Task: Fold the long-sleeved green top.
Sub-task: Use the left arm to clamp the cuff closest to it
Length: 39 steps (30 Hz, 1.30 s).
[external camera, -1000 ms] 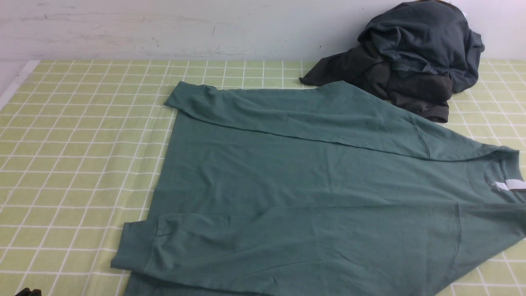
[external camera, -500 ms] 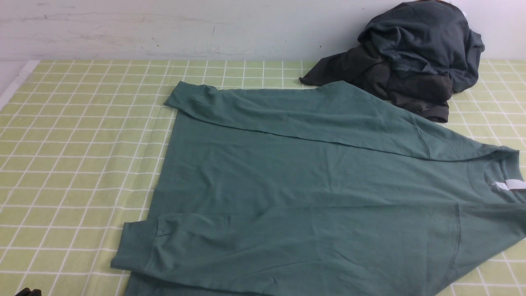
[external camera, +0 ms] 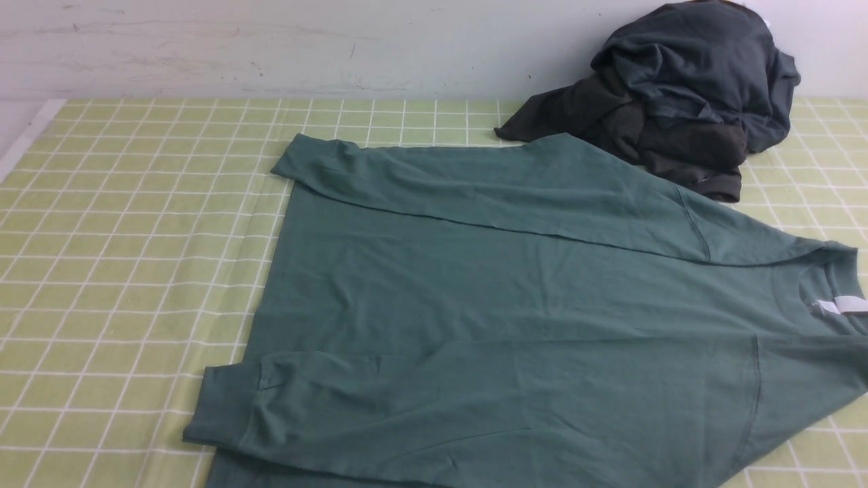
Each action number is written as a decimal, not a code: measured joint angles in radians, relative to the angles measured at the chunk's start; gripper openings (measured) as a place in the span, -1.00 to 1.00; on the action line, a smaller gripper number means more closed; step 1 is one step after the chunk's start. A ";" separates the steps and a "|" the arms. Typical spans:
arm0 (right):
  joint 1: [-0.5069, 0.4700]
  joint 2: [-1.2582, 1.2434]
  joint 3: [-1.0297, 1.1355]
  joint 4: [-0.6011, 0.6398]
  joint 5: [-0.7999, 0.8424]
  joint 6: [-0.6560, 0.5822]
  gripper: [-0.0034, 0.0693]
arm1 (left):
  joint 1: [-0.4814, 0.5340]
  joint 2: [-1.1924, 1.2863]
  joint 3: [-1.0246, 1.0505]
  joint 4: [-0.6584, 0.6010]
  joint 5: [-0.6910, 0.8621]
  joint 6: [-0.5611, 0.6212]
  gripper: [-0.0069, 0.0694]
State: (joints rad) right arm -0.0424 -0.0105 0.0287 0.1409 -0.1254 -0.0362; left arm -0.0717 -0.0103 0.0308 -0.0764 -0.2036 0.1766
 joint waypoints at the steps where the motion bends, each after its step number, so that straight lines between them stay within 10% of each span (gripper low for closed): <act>1: 0.000 0.000 0.000 0.001 -0.055 0.012 -0.94 | 0.000 0.000 0.000 0.000 -0.038 0.000 -0.74; 8: 0.000 0.000 0.000 -0.009 -0.391 0.231 -0.94 | 0.000 0.000 -0.008 -0.010 -0.414 -0.237 -0.74; 13: 0.000 0.031 -0.078 -0.080 -0.459 0.256 -0.94 | 0.000 0.113 -0.251 0.058 -0.312 -0.340 -0.74; 23: 0.000 0.495 -0.587 -0.381 0.132 0.206 -0.94 | 0.000 0.806 -0.821 0.250 0.566 -0.483 -0.74; 33: 0.150 0.818 -0.600 -0.219 0.777 0.169 -0.94 | -0.011 1.382 -0.860 0.163 0.751 -0.480 -0.74; 39: 0.230 0.986 -0.600 -0.118 0.854 -0.007 -0.94 | -0.104 1.498 -0.941 0.100 0.875 -0.315 -0.74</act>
State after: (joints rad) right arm 0.1879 0.9754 -0.5711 0.0227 0.7290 -0.0435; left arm -0.1754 1.4874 -0.9099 0.0239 0.6710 -0.1381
